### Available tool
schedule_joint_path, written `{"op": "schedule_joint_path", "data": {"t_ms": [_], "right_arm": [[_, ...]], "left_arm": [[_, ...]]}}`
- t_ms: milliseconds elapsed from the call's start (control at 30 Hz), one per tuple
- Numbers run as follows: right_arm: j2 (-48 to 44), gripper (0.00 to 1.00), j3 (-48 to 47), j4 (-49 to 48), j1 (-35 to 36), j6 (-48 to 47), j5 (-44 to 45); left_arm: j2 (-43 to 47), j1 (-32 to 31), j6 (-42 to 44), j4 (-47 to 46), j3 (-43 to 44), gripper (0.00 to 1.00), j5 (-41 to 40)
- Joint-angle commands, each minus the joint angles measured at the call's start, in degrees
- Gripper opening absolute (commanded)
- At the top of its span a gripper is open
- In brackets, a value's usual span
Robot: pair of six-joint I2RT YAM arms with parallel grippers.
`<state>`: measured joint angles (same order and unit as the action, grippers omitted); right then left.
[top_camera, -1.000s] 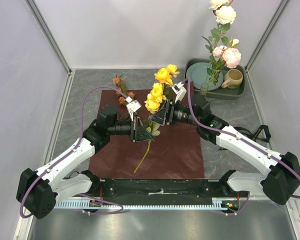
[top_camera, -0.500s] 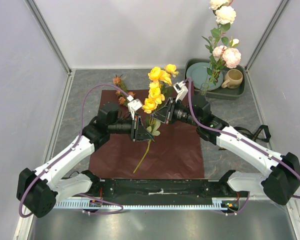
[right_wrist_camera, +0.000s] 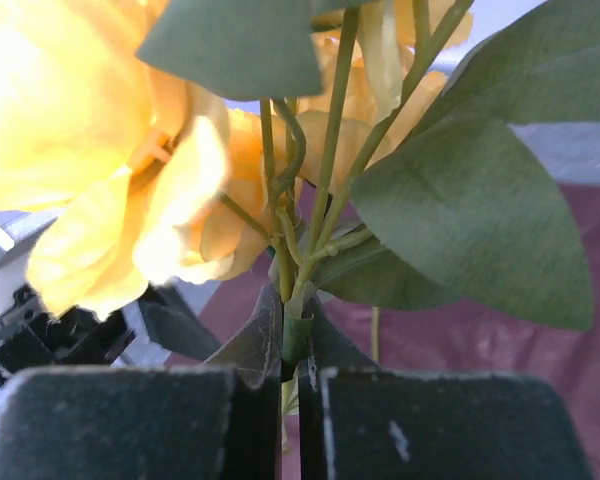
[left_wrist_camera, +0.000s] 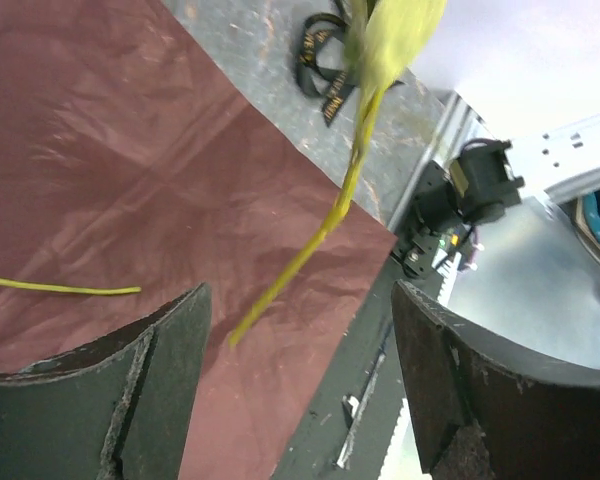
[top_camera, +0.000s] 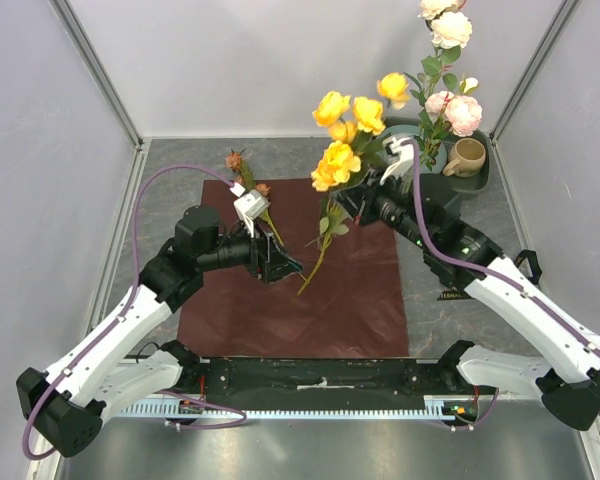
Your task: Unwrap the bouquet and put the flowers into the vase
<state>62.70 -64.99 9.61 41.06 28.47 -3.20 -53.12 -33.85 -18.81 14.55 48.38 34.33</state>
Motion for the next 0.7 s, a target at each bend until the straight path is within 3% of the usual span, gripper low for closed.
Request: {"op": "schedule_joint_path", "data": {"t_ms": [0, 200, 433, 667], "right_arm": [[-1.26, 0.00, -11.87, 7.87, 0.25, -11.84, 17.65], [4.18, 0.00, -27.78, 12.10, 0.25, -24.85, 37.35], [13.67, 0.00, -40.82, 8.51, -0.36, -38.82, 50.72], [17.55, 0.00, -40.57, 2.97, -4.31, -44.21, 50.51]], "left_arm": [[2.41, 0.45, 3.16, 0.57, 0.23, 0.80, -7.33], [5.22, 1.24, 2.81, 0.31, -3.11, 0.81, -10.86], [5.75, 1.41, 3.16, 0.31, -3.82, 0.81, -11.65], [6.98, 1.41, 2.64, 0.04, -4.52, 0.81, -12.71]]}}
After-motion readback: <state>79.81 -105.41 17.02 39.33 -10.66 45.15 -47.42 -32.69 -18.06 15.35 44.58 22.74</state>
